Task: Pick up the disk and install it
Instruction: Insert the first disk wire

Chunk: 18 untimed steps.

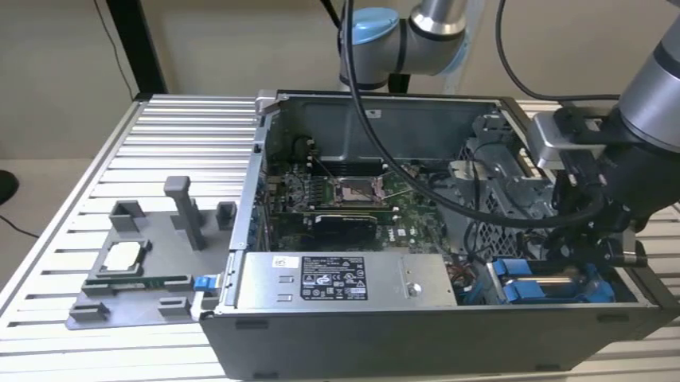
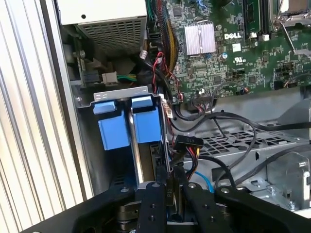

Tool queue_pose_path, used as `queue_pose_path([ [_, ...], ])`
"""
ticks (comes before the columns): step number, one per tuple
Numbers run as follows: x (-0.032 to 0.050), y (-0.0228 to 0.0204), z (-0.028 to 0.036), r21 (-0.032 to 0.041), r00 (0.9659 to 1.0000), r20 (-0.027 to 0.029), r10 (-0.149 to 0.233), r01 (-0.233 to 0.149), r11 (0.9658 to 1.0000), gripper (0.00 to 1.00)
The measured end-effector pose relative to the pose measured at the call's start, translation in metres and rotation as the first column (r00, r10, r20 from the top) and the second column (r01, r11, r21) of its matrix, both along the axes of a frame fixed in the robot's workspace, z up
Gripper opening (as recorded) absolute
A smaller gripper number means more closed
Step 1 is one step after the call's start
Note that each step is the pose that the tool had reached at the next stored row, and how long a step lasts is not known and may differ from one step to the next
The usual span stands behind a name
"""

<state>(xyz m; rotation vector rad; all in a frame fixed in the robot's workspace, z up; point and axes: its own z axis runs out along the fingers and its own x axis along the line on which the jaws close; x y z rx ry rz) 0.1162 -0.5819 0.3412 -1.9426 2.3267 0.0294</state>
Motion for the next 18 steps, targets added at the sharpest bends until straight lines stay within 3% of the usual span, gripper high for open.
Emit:
queue_pose_path([
  [8,0.0038,-0.0002,-0.0004,0.0,1.0,-0.0063,0.001,-0.001,1.0,0.0],
  [10,0.0041,-0.001,-0.0004,0.0,0.9999,-0.0135,0.001,-0.001,1.0,0.0],
  [13,0.005,-0.0012,-0.0003,-0.002,0.9995,-0.0328,0.001,-0.001,1.0,0.0],
  [18,0.0066,-0.0013,-0.0003,-0.0022,0.9994,-0.0351,0.001,-0.002,1.0,0.0],
])
